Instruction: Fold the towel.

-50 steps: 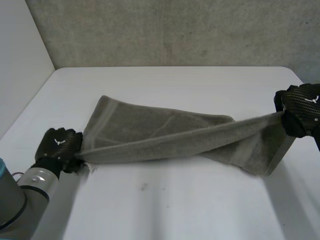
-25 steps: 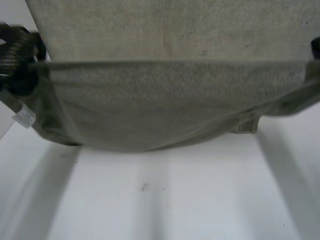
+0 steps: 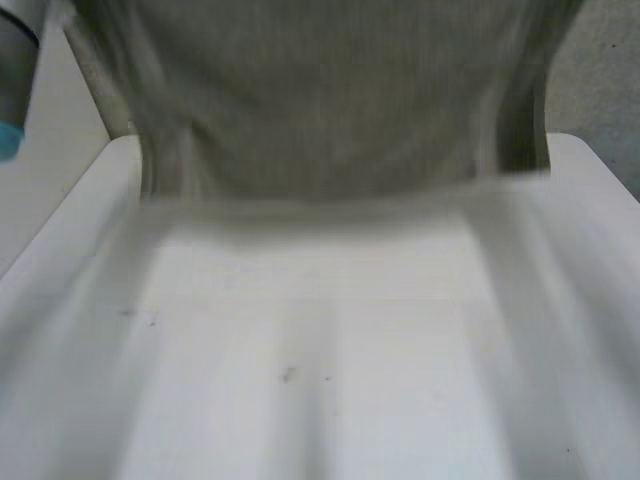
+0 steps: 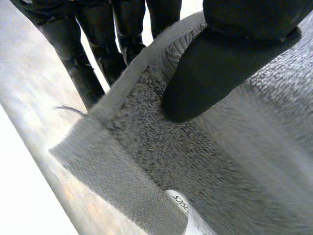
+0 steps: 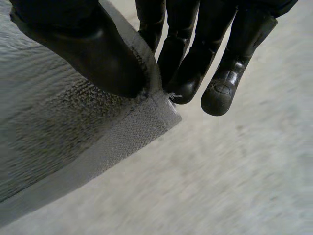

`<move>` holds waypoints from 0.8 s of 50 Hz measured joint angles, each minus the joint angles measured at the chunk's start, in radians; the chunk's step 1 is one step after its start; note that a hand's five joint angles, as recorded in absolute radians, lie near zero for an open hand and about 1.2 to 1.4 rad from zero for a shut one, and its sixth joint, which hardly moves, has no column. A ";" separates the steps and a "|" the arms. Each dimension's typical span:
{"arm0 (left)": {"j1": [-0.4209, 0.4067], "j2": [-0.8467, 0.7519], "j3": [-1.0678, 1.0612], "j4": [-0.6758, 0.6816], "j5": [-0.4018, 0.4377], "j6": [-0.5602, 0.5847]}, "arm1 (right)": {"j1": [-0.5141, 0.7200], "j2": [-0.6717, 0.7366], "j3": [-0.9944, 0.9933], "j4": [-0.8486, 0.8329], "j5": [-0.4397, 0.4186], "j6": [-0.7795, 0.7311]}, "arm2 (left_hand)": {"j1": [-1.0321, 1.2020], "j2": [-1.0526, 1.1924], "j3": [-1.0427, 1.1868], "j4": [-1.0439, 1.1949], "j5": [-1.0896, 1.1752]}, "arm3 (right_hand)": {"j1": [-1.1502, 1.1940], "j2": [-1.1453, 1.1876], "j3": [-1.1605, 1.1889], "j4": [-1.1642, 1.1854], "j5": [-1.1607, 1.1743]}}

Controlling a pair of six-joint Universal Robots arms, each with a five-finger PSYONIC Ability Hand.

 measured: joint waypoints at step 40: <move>0.073 0.018 -1.167 0.241 0.060 0.193 | -0.176 -0.320 1.497 -0.207 -0.197 -0.119 | -0.276 -0.292 -0.291 -0.293 -0.284 | 0.000 0.000 0.000 0.000 0.004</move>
